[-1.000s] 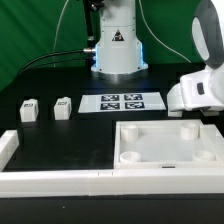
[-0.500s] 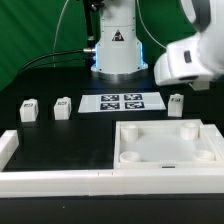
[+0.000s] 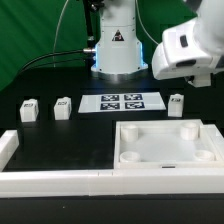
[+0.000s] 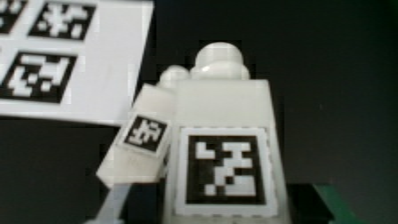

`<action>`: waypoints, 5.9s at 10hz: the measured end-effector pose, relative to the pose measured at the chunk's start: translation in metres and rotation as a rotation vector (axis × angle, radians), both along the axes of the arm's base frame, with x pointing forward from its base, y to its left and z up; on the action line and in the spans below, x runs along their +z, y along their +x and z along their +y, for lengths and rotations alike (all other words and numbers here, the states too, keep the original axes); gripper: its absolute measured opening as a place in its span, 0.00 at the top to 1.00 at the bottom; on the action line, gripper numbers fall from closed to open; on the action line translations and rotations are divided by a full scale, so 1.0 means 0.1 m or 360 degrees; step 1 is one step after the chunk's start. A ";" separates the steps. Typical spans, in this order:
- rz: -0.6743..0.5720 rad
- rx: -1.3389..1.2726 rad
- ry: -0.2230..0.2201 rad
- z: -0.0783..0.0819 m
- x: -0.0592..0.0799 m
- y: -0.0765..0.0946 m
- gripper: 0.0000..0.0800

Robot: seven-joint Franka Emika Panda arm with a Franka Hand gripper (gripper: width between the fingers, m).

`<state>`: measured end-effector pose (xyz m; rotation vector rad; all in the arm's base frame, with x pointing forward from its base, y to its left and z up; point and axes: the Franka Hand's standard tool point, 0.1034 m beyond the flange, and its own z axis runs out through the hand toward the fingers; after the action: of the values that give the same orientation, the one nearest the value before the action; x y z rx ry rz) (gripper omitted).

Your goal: Assemble one leg

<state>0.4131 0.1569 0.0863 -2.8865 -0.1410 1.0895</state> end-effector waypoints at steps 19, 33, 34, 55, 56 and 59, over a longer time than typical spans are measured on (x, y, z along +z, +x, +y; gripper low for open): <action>-0.1333 0.0091 0.0247 -0.23 0.04 1.35 0.63; -0.1865 0.0219 0.0230 -0.62 0.35 1.84 0.63; -0.1993 0.0231 0.0214 -0.67 0.36 1.87 0.63; -0.2067 0.0223 0.0249 -0.46 -0.11 1.92 0.63; -0.2081 0.0222 0.0248 -0.46 -0.11 1.92 0.63; -0.2079 0.0227 0.0252 -0.44 -0.12 1.92 0.63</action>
Offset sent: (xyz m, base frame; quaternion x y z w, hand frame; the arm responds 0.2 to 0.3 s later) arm 0.0157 -0.0185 0.0108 -0.0154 0.1777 -0.0341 0.9834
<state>0.6051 0.1133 0.0747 -2.9008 -0.4287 -0.8895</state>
